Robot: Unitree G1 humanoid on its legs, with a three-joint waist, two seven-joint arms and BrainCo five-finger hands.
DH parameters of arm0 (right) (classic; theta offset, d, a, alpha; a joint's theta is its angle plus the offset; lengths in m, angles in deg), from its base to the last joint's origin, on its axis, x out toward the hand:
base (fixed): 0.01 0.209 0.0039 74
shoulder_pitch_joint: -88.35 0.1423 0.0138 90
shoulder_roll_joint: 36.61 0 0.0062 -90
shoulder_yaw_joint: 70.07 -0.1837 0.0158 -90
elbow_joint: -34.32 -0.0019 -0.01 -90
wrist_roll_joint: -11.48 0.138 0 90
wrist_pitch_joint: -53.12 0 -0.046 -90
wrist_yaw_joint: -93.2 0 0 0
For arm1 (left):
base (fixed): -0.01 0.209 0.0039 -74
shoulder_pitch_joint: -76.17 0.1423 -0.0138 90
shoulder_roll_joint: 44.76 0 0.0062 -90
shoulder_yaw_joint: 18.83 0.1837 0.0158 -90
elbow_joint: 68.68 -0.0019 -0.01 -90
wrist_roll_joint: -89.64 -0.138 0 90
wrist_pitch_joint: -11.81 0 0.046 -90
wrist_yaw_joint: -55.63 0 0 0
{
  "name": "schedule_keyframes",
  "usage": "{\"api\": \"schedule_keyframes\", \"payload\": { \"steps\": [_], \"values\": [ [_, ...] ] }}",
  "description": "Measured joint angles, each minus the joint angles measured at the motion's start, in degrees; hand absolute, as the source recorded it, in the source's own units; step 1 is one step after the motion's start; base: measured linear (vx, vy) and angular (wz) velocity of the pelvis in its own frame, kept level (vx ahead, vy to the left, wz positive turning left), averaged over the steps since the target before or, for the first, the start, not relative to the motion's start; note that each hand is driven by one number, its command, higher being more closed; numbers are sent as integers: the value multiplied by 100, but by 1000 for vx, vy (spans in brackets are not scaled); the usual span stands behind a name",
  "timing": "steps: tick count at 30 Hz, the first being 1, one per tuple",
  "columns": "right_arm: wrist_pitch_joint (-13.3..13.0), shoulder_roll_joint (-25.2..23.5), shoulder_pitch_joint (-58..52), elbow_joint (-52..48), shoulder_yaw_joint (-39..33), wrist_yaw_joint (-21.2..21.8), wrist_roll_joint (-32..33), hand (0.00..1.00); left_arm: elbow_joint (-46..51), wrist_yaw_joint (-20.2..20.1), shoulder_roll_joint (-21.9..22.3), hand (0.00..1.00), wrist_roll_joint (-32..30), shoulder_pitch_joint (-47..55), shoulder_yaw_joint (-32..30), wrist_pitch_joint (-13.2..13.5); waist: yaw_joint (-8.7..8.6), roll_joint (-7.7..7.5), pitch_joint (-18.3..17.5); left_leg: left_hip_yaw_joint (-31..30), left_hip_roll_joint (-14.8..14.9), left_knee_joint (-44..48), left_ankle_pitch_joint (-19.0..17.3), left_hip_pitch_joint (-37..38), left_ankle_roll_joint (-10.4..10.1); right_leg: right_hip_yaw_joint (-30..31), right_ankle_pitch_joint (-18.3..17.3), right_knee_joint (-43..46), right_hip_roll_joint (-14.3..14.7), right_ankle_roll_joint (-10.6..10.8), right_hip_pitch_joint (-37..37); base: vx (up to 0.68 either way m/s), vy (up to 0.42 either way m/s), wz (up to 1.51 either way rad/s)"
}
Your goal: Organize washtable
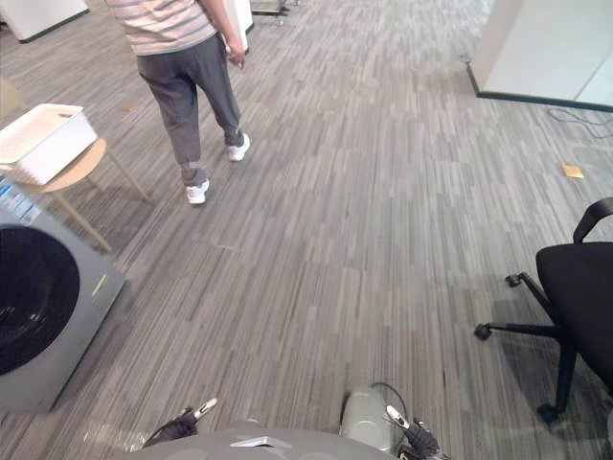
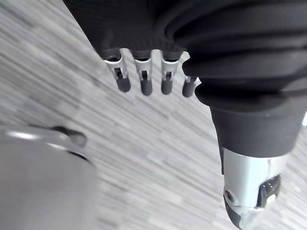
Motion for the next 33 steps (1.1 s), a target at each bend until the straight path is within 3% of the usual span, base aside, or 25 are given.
{"api": "schedule_keyframes", "payload": {
  "steps": [2, 3, 5, 6, 7, 8, 9, 11, 13, 15, 16, 17, 18, 19, 20, 21, 22, 23, 24, 25, 26, 27, 30, 32, 33],
  "values": [
    [43, -39, -115, 24, -79, 0, -2, 0, 51, -54, 69, 0, -4, -202, 70, 38, -230, -6, -8, -8, 4, -456, -30, 374, -74, -212, 511, -2143, 91, 30, 54, 54, 11, 104],
    [96, -37, -187, 63, -208, -4, -5, 0, 89, -68, 310, 0, -9, -221, 21, 79, -253, 188, -5, -88, 180, -562, -91, 611, -295, -48, 1215, -2099, 391, -345, 128, 417, -73, 76],
    [129, 59, -199, 36, -220, -8, -20, 0, 272, -78, 536, 0, -193, -89, -372, 59, -150, 262, 15, 10, 302, 375, -31, 390, -400, -130, 847, -1697, 423, -524, 178, 520, -192, -6],
    [128, 52, -190, -7, -260, -5, -16, 0, 238, -54, 633, 0, -229, -17, -671, 49, -165, 310, 57, 1, 496, 2091, 133, -185, -553, -196, 544, -1794, 512, -587, 572, 348, -223, -29],
    [131, 83, -205, -47, -301, -2, -16, 0, 234, -48, 669, 0, -228, 19, -810, 49, -168, 403, 94, -27, 692, 3080, 488, -526, -572, -197, 438, -1905, 635, -602, 815, 156, -188, -40],
    [141, 127, -290, -235, -286, -19, -6, 0, 417, -50, 705, 0, -215, 185, -1068, 69, -76, 487, 104, -84, 1070, 4800, 1280, -1251, -676, -131, 213, -2075, 875, -708, 1242, 179, -143, -54],
    [145, 109, -226, -345, -288, -58, -1, 0, 503, -56, 678, 0, -213, 247, -1098, 100, -35, 499, 140, -154, 1253, 5985, 1231, -1834, -589, -20, -28, -2177, 1036, -782, 1699, 268, -128, -56],
    [136, 64, -119, -319, -179, -115, 26, 0, 593, -77, 504, 0, -213, 237, -1034, 123, 71, 326, 137, -79, 1172, 6394, 970, -2499, -481, 201, -186, -2532, 1025, -761, 2357, 475, -99, -53],
    [97, 56, 112, -338, -2, -130, 133, 0, 600, -56, 337, 0, -225, 299, -904, 136, 229, 203, 143, 50, 1057, 5684, 644, -3127, -489, 533, -212, -3072, 960, -720, 2905, 269, -62, -79],
    [82, 5, 349, -336, 99, -130, 224, 0, 396, -34, 225, 0, -217, 412, -794, 90, 266, 22, 153, 81, 779, 3273, 602, -3438, -605, 721, -264, -3527, 704, -545, 3419, -88, 22, -71],
    [11, -1, 406, -324, 96, -151, 224, 0, 288, 32, 260, 0, -214, 518, -781, 70, 324, 83, 109, 68, 679, 963, 1114, -3277, -688, 803, -274, -3727, 640, -441, 3695, 119, 102, -56],
    [-6, 30, 373, -321, 101, -172, 223, 0, 238, 53, 285, 0, -216, 574, -721, 63, 368, 151, 75, -21, 676, 353, 1390, -3229, -755, 859, -279, -3766, 658, -432, 3784, 324, 175, -59],
    [-6, 59, 338, -313, 112, -192, 223, 0, 170, 62, 312, 0, -212, 627, -668, 48, 449, 194, 35, -104, 664, 279, 1903, -3199, -806, 981, -291, -3755, 642, -411, 3919, 558, 243, -42],
    [-5, -55, 294, -307, 154, -209, 223, 0, 130, 81, 272, 0, -214, 686, -676, 51, 500, 54, -95, -55, 465, 491, 2175, -3162, -645, 1105, -263, -3425, 468, -391, 3904, 628, 275, -26],
    [-8, -118, 266, -265, 159, -188, 221, 0, 94, 76, 163, 0, -216, 678, -692, 69, 479, -140, -209, -1, 267, 718, 1937, -3194, -406, 1102, -226, -2763, 242, -316, 3626, 642, 266, 7],
    [-11, -118, 266, -130, 110, -166, 221, 0, 34, 79, 81, 0, -217, 620, -688, 76, 425, -257, -245, 12, 73, 966, 1611, -3167, -276, 1113, -42, -1843, 56, -40, 3321, 532, 244, 34],
    [5, -122, 250, -60, -40, -162, 221, 0, -32, 78, 27, 0, -216, 538, -671, 69, 380, -334, -186, 29, -91, 1202, 1363, -2976, -141, 1144, 450, -827, -109, 241, 3049, 477, 232, 37],
    [5, -130, 213, 67, -168, -152, 222, 0, -12, 75, -12, 0, -216, 516, -645, 67, 357, -389, -122, 79, -257, 1329, 1010, -2559, -19, 1188, 1398, 539, -305, 547, 2603, 427, 172, 22],
    [19, -120, 201, 92, -179, -127, 221, 0, -10, 74, -21, 0, -216, 490, -603, 67, 351, -371, -69, 80, -306, 1333, 853, -2295, 9, 1146, 1466, 1177, -395, 553, 2377, 537, 134, 9],
    [10, -110, 111, 64, -182, -73, 232, 0, -8, 57, -49, 0, -219, 456, -374, 60, 288, -262, 3, 33, -367, 1144, 690, -1713, 57, 897, 1213, 2021, -469, 206, 1982, 555, 83, -2],
    [-2, -72, 73, 60, -181, -46, 222, 0, -3, 51, -59, 0, -219, 396, -208, 58, 217, -205, 5, -13, -375, 816, 650, -1238, 89, 743, 928, 2194, -430, 36, 1666, 405, 69, -8],
    [-4, -56, 25, 56, -172, -14, 222, 0, -6, 40, -66, 0, -218, 322, -33, 56, 180, -106, 38, -26, -329, 332, 644, -676, 97, 653, 506, 1898, -232, 0, 1229, 85, 20, -7],
    [-16, -68, -119, 16, -230, 9, 232, 0, 3, -49, -37, 0, -203, -5, 117, 69, 29, 12, 65, -167, -216, -199, 410, -7, 87, 335, 207, 37, -10, 7, 386, -164, 22, 19],
    [10, -112, -257, 22, -367, 5, 225, 0, 84, -85, 68, 0, -206, -148, 215, 85, -24, 18, 56, -241, -130, -331, 121, 310, -35, -92, 678, -2118, -30, 115, 244, 22, -25, 19],
    [50, -172, -370, 55, -453, 4, 221, 0, 223, -132, 192, 0, -217, -166, 185, 91, -58, -35, 38, -295, -105, -369, -185, 556, -113, -199, 1379, -3349, -2, 146, 200, 448, -164, 16]
  ]
}}
